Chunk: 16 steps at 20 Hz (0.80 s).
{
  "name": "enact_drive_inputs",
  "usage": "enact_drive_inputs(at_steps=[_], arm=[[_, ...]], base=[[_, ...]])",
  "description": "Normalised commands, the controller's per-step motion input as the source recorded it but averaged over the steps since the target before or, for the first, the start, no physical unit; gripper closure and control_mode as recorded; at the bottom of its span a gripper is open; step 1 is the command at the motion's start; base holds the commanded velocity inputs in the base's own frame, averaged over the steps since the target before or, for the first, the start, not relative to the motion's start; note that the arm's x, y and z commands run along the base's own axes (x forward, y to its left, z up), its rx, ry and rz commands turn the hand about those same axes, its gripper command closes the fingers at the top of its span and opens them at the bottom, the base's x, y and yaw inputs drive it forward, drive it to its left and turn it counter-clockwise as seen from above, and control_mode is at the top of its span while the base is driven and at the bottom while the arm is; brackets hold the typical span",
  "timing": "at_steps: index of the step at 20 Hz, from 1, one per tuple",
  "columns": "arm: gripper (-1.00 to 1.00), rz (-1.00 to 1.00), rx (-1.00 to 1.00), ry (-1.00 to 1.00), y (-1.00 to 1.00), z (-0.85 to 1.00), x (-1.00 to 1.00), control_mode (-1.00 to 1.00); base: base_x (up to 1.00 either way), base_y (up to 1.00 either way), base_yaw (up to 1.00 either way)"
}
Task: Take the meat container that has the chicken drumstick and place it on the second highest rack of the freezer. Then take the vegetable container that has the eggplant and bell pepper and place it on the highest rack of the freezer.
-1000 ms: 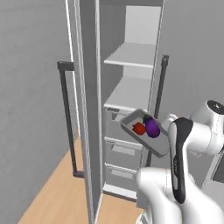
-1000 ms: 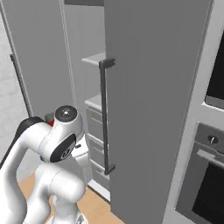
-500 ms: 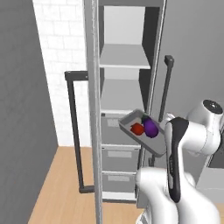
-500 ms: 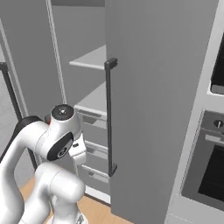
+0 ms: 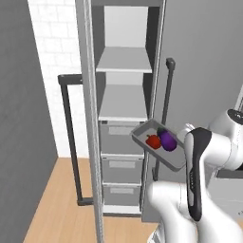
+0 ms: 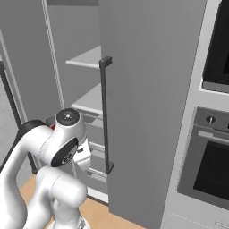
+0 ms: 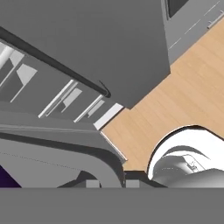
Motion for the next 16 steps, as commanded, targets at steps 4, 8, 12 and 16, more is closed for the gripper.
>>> enact_drive_inputs(at_steps=[4, 8, 12, 16], arm=[[1.0, 0.0, 0.0, 0.0, 0.0, 0.0, 0.0, 1.0], [1.0, 0.0, 0.0, 0.0, 0.0, 0.0, 0.0, 1.0], [1.0, 0.0, 0.0, 0.0, 0.0, 0.0, 0.0, 1.0], [1.0, 0.0, 0.0, 0.0, 0.0, 0.0, 0.0, 1.0]], base=[[0.64, 0.12, -0.1], [0.35, 0.56, -0.02], [0.37, 0.0, -0.04], [0.44, -0.02, -0.1]])
